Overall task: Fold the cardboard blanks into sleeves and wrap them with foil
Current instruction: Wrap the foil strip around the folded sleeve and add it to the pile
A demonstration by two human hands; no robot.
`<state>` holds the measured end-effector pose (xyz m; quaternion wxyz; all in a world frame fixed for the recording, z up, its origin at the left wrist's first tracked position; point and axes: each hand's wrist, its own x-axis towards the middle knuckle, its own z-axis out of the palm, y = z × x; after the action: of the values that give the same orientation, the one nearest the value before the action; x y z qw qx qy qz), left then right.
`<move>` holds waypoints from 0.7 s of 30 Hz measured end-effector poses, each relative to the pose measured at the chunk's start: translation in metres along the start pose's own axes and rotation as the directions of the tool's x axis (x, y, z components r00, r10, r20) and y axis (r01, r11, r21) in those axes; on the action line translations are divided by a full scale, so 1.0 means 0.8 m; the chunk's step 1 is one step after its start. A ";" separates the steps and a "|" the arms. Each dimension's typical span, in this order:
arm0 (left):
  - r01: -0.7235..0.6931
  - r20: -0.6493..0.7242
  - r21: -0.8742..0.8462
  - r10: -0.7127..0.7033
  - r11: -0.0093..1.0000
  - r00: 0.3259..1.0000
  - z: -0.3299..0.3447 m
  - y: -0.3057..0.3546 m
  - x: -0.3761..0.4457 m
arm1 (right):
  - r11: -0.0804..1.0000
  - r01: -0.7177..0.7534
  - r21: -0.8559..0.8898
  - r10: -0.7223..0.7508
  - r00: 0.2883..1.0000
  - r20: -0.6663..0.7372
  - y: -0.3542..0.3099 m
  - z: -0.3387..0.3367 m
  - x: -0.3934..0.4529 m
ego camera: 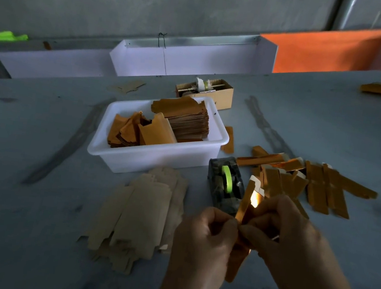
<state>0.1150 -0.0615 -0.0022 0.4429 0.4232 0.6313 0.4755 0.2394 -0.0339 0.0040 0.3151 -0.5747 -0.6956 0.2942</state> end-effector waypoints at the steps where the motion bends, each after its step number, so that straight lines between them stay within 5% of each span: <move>1: -0.029 -0.031 0.014 0.030 0.999 0.999 0.003 -0.002 -0.001 | 0.999 0.010 -0.041 -0.011 1.000 -0.015 -0.001 0.002 0.000; 7: -0.186 -0.162 0.113 0.203 0.976 0.966 0.011 -0.009 -0.003 | 0.992 0.026 -0.124 -0.033 0.998 -0.060 -0.006 0.007 0.006; 14: -0.086 -0.182 0.038 0.091 0.996 0.979 0.005 -0.019 0.001 | 0.990 -0.052 -0.133 0.045 0.997 -0.055 0.003 0.013 0.008; 21: -0.032 -0.121 0.012 0.033 0.999 0.992 0.004 -0.017 0.002 | 0.959 -0.103 0.263 0.082 0.993 0.089 0.015 0.018 0.004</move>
<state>0.1158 -0.0618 -0.0164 0.3940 0.4061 0.6525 0.5041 0.2351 -0.0292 -0.0141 0.3488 -0.5470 -0.6336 0.4215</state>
